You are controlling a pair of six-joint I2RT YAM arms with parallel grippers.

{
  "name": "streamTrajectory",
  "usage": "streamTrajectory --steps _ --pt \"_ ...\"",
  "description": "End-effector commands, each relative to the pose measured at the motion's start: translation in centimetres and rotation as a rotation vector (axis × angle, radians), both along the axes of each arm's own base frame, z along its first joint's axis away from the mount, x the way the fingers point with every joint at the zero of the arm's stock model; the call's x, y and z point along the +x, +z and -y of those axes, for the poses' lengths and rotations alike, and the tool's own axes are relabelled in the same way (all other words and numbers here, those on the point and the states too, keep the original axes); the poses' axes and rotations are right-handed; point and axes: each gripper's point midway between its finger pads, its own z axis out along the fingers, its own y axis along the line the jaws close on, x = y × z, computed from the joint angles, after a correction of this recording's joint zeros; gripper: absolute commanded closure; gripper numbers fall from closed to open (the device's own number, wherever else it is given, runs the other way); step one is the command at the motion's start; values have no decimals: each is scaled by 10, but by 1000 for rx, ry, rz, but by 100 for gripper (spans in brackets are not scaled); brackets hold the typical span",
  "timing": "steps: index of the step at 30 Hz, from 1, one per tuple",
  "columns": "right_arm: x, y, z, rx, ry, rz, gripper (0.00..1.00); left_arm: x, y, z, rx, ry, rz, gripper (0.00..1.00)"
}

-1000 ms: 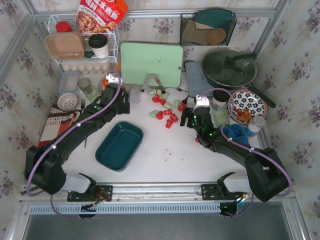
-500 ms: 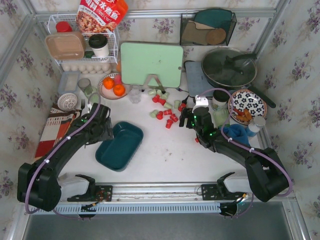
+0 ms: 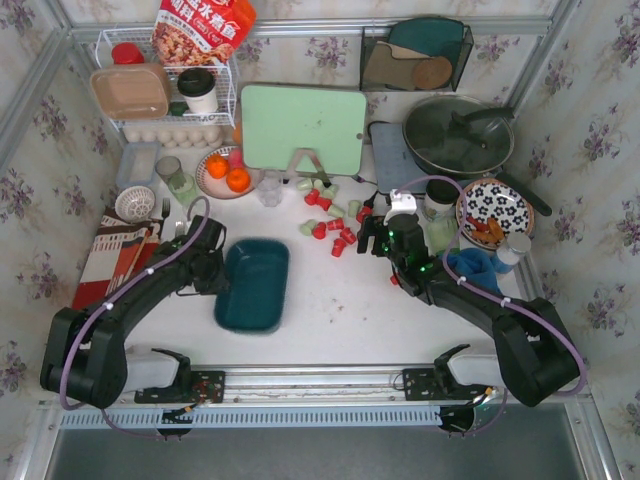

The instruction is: Mix the coffee capsules in the storage basket

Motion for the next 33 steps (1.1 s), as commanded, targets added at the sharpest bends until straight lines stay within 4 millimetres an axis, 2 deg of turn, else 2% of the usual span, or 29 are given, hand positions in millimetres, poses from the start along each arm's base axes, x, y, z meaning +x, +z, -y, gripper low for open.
streamTrajectory --steps 1,3,6,9,13,16,20,23,27,33 --pt "4 6 -4 17 5 16 14 3 5 4 -33 6 48 80" --pt "5 3 -5 14 7 9 14 2 9 1 -24 15 70 86" --pt "5 2 -5 14 6 5 14 5 16 -3 -15 30 114 100" --pt "5 1 -6 17 7 3 14 17 24 1 -26 0 160 100" --pt "6 0 -7 18 11 1 14 49 39 16 -42 -101 223 100" --pt "5 -1 -8 19 13 -2 14 74 44 17 -36 -105 221 100" --pt "5 -1 -9 21 19 -4 14 104 31 14 -51 -56 142 100" --pt "5 1 -8 21 20 -1 14 117 23 15 -64 -59 104 100" --pt "4 5 -10 32 27 5 13 125 16 17 -60 -90 83 100" --pt "3 5 -13 43 38 1 13 126 11 7 -20 -105 66 100"
